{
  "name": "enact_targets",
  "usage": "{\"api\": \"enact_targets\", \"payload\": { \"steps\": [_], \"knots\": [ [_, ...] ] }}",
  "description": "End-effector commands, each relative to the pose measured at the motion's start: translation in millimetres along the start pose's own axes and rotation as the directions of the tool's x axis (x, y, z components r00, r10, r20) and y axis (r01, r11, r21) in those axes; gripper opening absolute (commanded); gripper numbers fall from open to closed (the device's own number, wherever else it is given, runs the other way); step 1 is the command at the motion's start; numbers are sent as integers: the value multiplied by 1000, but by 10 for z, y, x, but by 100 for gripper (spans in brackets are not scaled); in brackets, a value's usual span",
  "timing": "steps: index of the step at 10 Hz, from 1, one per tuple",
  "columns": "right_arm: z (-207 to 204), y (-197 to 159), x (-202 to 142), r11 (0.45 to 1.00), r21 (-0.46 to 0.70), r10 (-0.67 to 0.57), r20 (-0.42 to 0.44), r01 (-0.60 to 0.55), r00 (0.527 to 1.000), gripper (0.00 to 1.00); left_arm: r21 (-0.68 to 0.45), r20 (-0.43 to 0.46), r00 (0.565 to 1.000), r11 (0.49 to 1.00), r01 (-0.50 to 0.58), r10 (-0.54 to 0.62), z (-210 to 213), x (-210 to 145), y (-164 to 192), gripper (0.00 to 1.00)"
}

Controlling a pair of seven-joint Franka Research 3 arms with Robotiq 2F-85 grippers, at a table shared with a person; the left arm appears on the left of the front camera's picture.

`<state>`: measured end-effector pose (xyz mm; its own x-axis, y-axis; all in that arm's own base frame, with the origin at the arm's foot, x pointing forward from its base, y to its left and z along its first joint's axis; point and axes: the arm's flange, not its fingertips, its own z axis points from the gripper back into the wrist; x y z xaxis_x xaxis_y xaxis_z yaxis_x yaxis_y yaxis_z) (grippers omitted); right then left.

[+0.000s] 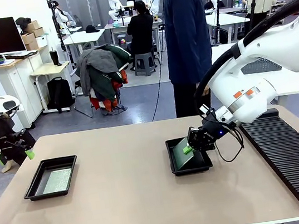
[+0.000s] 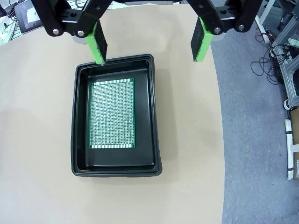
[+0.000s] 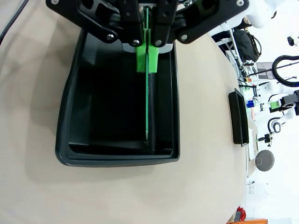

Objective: Inspect and transfer BCBs to ESD trays.
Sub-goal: Pick up the Blank PCB from the PCB Rack and place it in the right ESD tray.

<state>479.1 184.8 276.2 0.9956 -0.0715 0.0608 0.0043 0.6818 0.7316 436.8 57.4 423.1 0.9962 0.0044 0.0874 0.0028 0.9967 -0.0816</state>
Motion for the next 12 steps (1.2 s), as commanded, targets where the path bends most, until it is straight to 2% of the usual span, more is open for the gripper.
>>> {"api": "enact_targets", "payload": {
  "steps": [1,3,6,7,8,9,10,11,12],
  "knots": [
    [6,8,-2,1000,4,3,-2,-3,1000,2,-13,1,1000,1000,14,-14,-11,3,14,96],
    [9,28,-30,1000,-23,-17,-4,16,1000,2,-13,1,1000,1000,14,-14,-11,3,14,96],
    [79,92,-128,996,-85,-34,-11,33,999,17,-13,1,1000,1000,14,-14,-11,3,14,96],
    [98,126,-152,996,-87,-28,-14,27,999,19,-13,1,1000,1000,14,-14,-11,3,14,96],
    [125,196,-178,993,-115,-23,-22,20,999,26,-13,1,1000,1000,14,-14,-11,3,14,96],
    [152,250,-185,990,-140,-16,-29,12,999,28,-13,1,1000,1000,14,-14,-11,3,14,96],
    [178,299,-179,984,-177,-16,-28,11,999,35,-13,1,1000,1000,14,-14,-11,3,14,96],
    [204,360,-163,977,-211,-10,-32,3,999,37,-13,1,1000,1000,14,-14,-11,3,14,96],
    [201,437,-117,964,-265,11,-35,-20,999,45,-13,1,1000,1000,14,-14,-11,3,14,96]
  ]
}}
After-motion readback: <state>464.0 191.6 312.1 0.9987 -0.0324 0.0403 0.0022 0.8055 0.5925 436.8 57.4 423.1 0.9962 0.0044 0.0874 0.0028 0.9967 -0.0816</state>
